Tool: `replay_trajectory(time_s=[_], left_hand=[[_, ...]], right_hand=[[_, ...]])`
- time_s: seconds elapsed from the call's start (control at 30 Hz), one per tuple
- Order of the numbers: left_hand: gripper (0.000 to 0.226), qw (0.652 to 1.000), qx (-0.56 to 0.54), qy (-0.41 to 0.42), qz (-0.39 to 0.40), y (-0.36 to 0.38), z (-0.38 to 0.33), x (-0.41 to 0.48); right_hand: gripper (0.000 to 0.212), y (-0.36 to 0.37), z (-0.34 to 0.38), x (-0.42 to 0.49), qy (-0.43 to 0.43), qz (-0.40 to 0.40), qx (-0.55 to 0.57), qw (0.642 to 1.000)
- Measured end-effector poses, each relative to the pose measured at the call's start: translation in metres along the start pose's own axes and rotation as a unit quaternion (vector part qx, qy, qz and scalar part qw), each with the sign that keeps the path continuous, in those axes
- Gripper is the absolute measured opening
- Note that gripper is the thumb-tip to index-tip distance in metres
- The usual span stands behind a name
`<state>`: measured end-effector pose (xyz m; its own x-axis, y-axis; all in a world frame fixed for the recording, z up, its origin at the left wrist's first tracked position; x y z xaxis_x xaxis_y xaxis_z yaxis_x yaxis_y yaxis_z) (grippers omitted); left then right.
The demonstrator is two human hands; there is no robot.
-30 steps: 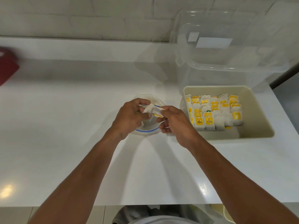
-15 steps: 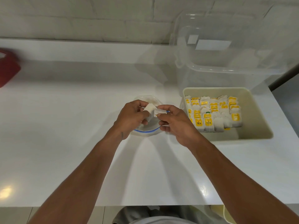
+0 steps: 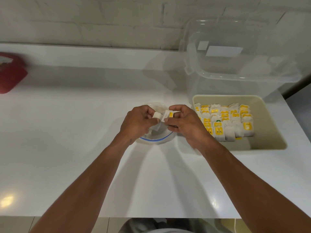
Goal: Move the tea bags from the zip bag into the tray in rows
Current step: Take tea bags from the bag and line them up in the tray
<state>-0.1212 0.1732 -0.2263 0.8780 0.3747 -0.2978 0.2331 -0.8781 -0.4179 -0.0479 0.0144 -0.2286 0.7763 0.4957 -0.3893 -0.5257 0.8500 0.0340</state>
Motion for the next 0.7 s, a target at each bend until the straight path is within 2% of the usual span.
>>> replay_trajectory(time_s=[0.13,0.23,0.37,0.47,0.63,0.7], left_hand=[[0.005,0.989,0.143,0.017,-0.040,-0.005,-0.012,-0.003],[0.006,0.979,0.192,0.023,-0.060,-0.009,-0.017,-0.005],[0.006,0.975,0.205,0.058,-0.067,-0.015,-0.024,-0.007],[0.007,0.971,0.221,0.080,-0.045,-0.020,-0.032,-0.009],[0.012,0.985,0.166,0.047,0.008,-0.022,-0.038,-0.014],[0.019,0.987,0.154,0.049,0.014,-0.020,-0.042,-0.015]], right_hand=[[0.021,-0.001,0.005,0.000,-0.011,-0.002,-0.089,0.996],[0.005,-0.002,0.011,-0.001,-0.048,-0.025,-0.171,0.984],[0.012,-0.001,0.030,-0.004,-0.117,-0.044,-0.316,0.940],[0.006,-0.008,0.043,-0.008,-0.125,-0.064,-0.340,0.930],[0.004,-0.008,0.048,-0.018,-0.116,0.024,-0.361,0.925],[0.005,-0.012,0.048,-0.019,-0.111,0.025,-0.379,0.919]])
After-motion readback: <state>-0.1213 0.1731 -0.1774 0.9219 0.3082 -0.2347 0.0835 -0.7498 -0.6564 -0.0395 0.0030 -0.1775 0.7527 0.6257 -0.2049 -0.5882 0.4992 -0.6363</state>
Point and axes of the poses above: each hand's wrist, its own x-axis towards the middle knuckle, its own y-axis out of the palm, z = x × y, the point moved 8 cm from there along x, towards the middle knuckle, and after that the axes turned 3 degrees about z, right-handed, at the moved point
